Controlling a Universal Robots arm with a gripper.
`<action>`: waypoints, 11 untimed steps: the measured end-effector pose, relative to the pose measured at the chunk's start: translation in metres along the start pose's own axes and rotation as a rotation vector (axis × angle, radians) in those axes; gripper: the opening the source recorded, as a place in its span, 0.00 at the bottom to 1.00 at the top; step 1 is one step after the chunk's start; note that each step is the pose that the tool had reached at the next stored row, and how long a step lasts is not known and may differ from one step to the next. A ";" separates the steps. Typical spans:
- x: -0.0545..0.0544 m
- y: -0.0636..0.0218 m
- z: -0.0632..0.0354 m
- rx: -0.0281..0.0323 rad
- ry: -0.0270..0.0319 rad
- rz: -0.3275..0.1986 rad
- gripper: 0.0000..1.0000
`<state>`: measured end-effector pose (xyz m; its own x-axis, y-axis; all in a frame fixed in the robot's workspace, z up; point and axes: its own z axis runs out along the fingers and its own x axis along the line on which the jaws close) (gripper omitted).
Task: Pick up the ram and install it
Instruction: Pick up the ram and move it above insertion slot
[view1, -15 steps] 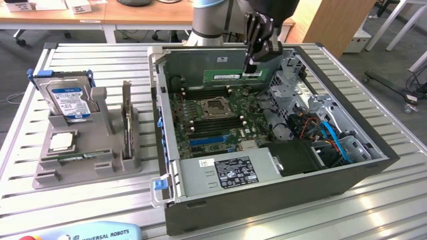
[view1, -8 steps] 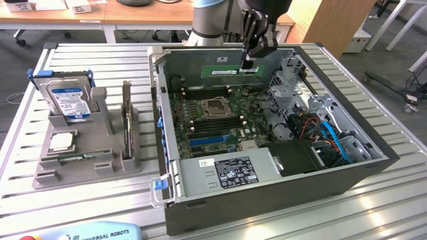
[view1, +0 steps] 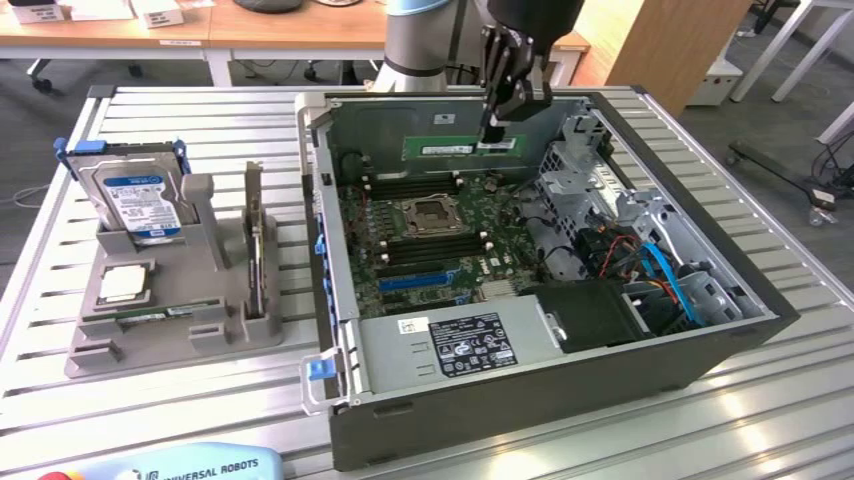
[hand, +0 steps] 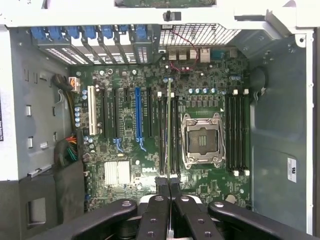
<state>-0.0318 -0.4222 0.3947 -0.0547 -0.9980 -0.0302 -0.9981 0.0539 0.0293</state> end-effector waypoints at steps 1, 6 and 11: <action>0.000 -0.0001 0.0018 0.0000 0.0001 0.000 0.11; 0.000 -0.0003 0.0108 0.0000 0.0001 0.000 0.11; 0.001 -0.0005 0.0194 -0.0001 0.0001 0.000 0.11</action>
<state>-0.0318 -0.4222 0.3752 -0.0548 -0.9980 -0.0301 -0.9981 0.0539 0.0293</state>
